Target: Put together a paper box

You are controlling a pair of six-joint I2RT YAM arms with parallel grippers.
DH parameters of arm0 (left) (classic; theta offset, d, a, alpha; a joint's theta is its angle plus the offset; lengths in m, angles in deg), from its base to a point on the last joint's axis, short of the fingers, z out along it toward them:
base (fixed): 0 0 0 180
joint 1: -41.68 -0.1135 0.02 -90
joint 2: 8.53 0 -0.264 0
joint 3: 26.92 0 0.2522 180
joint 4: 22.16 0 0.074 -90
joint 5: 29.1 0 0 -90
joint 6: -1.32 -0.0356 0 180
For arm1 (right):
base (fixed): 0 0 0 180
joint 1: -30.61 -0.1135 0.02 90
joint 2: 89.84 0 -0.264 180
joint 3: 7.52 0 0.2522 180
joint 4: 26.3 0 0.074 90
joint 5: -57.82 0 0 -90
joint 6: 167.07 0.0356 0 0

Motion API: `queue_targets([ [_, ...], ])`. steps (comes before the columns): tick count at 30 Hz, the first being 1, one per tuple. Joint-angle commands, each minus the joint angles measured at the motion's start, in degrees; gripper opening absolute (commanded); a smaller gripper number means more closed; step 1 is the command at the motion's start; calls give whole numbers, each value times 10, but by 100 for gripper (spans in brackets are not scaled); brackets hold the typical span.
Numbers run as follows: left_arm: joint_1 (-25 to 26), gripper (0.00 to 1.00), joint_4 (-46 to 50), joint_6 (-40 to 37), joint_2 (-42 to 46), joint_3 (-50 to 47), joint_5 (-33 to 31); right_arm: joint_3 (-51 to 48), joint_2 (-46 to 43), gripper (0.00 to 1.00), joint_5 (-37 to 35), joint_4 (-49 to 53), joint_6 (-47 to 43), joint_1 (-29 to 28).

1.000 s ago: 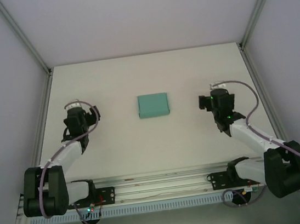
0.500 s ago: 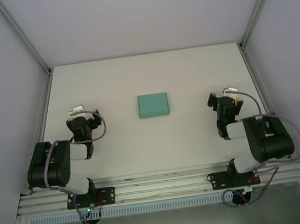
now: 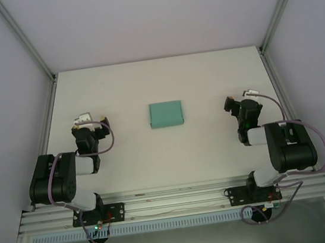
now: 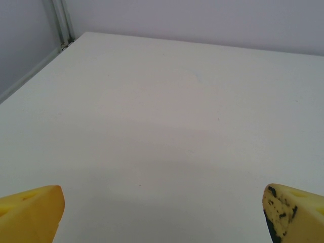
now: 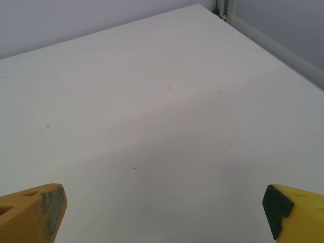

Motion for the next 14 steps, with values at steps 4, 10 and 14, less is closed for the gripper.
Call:
queue_targets([
  [4, -5, 100, 13, -3, 2, 20, 23, 4, -9, 100, 4, 3, 6, 1],
  [10, -5, 100, 13, -3, 1, 19, 24, 6, -8, 100, 3, 4, 6, 1],
  [14, -5, 100, 16, -4, 1, 21, 22, 5, -9, 100, 4, 3, 6, 1],
])
